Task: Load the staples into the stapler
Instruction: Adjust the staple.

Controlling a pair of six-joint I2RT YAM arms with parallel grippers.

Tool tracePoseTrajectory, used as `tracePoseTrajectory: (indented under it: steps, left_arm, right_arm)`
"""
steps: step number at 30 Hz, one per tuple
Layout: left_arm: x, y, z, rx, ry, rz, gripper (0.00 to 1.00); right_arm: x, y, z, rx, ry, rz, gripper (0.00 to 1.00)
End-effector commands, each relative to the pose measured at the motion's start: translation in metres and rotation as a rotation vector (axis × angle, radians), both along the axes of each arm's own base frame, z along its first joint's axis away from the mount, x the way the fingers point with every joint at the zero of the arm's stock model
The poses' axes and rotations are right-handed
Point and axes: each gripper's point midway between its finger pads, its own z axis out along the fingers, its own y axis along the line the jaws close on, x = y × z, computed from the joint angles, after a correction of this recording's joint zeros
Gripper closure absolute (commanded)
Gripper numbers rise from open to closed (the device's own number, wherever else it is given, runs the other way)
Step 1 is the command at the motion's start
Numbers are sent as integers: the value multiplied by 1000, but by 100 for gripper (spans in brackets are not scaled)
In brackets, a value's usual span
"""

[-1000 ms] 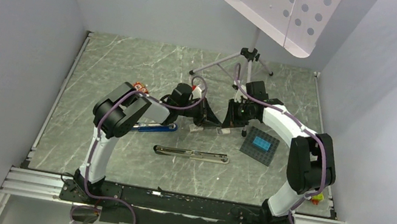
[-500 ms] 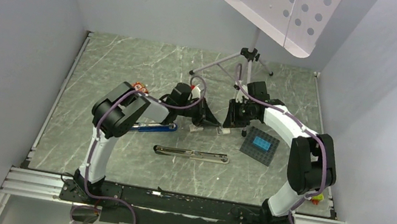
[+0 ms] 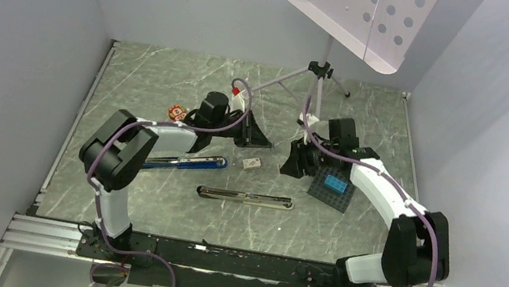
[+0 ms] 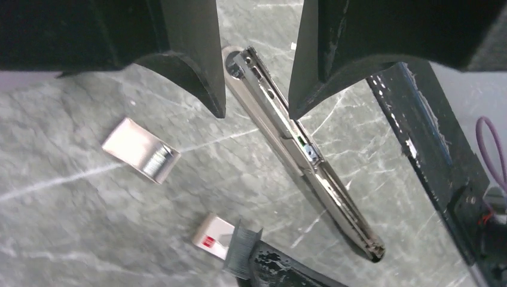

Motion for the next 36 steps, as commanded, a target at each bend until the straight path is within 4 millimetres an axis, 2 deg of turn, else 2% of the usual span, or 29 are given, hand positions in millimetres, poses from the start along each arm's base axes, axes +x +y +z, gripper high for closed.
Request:
tracePoseTrajectory:
  steps: [1, 4, 7, 12, 16, 18, 22, 36]
  left_arm:
    - [-21, 10, 18, 14, -112, -51, 91]
    - [-31, 19, 24, 19, -151, -60, 91]
    - [-38, 26, 28, 34, -180, -62, 91]
    - [-44, 31, 39, 25, -230, -70, 91]
    - [-48, 34, 45, 27, -257, -79, 91]
    - [-48, 35, 45, 29, -260, -80, 90]
    - [-47, 35, 47, 25, -258, -72, 90]
    - [-48, 36, 47, 4, -249, -54, 91]
  right_arm:
    - [-2, 20, 34, 148, -274, 198, 52]
    - [7, 27, 46, 191, -335, 176, 49]
    - [12, 38, 57, 240, -277, 124, 48]
    - [4, 60, 75, 319, -207, 100, 48]
    - [11, 63, 78, 333, -138, 30, 53]
    - [14, 65, 79, 330, -126, 9, 59]
    - [17, 69, 78, 307, -127, -6, 65]
    - [16, 72, 63, 240, -129, -4, 71]
